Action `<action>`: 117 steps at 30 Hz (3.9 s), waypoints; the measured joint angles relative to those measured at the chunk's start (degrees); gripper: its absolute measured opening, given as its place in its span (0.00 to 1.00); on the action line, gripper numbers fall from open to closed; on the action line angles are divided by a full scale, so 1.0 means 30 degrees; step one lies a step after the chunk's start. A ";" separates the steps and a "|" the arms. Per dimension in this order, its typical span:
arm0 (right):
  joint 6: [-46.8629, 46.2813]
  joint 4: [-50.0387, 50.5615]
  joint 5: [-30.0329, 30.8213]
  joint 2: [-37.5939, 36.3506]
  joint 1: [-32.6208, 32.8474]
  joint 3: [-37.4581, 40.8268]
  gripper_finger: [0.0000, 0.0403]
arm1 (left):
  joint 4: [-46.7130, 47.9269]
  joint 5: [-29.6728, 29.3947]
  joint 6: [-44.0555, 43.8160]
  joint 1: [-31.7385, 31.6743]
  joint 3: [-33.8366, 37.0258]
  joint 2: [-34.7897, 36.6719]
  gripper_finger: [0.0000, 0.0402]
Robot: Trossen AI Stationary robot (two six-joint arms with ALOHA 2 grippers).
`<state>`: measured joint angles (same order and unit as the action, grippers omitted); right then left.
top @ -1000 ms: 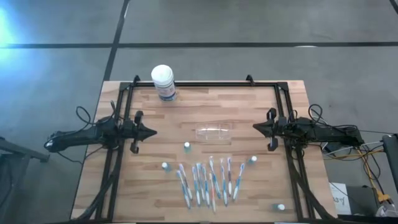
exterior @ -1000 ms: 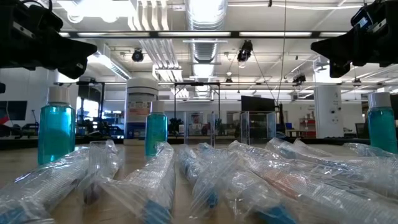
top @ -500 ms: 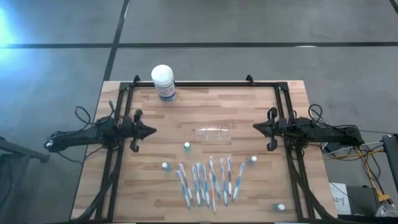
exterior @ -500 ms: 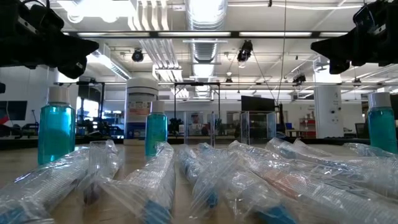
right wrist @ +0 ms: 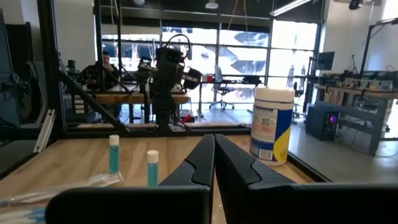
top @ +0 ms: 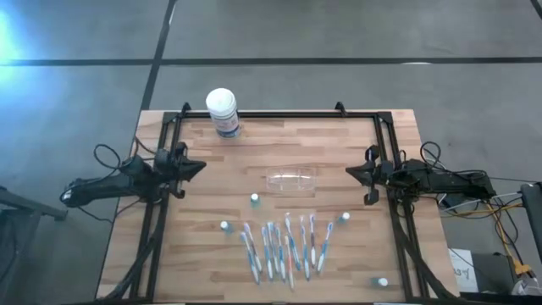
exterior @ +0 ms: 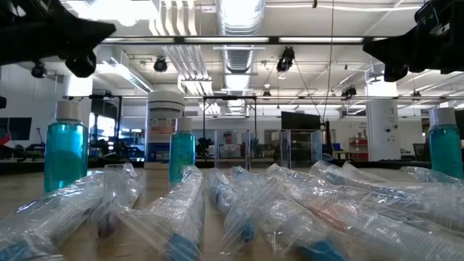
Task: Pick & Place toothbrushing station
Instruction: Put the blue mouthwash into the transparent organizer
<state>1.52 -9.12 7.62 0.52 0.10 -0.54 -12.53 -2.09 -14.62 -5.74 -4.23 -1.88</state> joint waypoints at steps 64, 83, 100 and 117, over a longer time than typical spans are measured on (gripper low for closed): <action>0.0350 0.0384 0.0007 0.0121 0.0000 0.0000 0.02 | 2.0966 -0.2336 -0.1358 0.3548 -2.4130 -3.1849 0.64; 0.0284 0.0406 0.0001 0.0128 0.0000 0.0000 0.02 | 2.0770 -0.1966 -0.1135 0.3709 -2.4079 -3.2402 0.63; 0.0291 0.0406 0.0000 0.0124 0.0000 0.0000 0.02 | 2.0369 -0.1770 -0.1164 0.3716 -2.3817 -3.2417 0.59; 0.0350 0.0413 0.0004 0.0125 0.0000 0.0000 0.02 | 2.0318 -0.1763 -0.0647 0.3716 -2.3817 -3.2409 0.23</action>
<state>2.57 -7.88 7.63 0.90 0.10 -0.54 48.42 -7.38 -16.56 5.41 -75.68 -99.11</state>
